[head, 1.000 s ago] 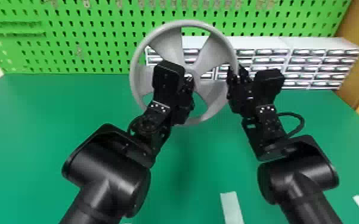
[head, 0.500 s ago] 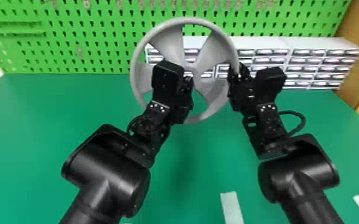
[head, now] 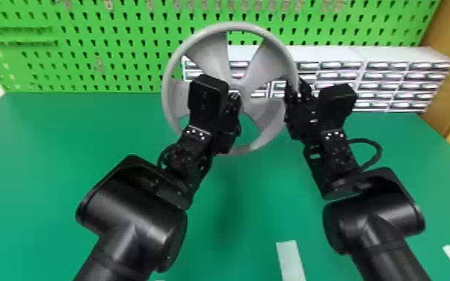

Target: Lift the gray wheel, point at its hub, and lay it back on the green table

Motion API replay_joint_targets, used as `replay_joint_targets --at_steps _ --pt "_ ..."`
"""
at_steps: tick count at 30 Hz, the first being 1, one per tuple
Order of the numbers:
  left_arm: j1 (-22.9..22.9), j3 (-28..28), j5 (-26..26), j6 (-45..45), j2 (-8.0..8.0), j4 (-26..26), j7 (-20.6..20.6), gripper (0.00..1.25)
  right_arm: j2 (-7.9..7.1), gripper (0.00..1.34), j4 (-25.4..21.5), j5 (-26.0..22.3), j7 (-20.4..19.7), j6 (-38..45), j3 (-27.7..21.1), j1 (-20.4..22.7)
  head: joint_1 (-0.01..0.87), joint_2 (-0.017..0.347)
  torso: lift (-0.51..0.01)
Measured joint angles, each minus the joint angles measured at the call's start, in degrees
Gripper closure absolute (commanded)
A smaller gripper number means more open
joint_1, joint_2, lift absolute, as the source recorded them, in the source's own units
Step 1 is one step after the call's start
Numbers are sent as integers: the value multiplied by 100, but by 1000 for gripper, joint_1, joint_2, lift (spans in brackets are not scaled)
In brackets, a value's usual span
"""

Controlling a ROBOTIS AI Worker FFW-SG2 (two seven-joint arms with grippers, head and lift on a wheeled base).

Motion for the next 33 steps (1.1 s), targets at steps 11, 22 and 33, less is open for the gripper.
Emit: replay_joint_targets --at_steps 11,22,33 --pt "-2 -22 -11 -18 0 0 0 1194 7 1217 3 17 0 0 -24 -2 692 48 -93" --pt "8 -25 -19 -21 -4 7 0 1194 17 1217 3 25 0 0 -60 16 692 48 -93" --pt "48 -67 38 -85 -3 9 226 1194 26 1217 5 33 0 0 -87 21 692 48 -93"
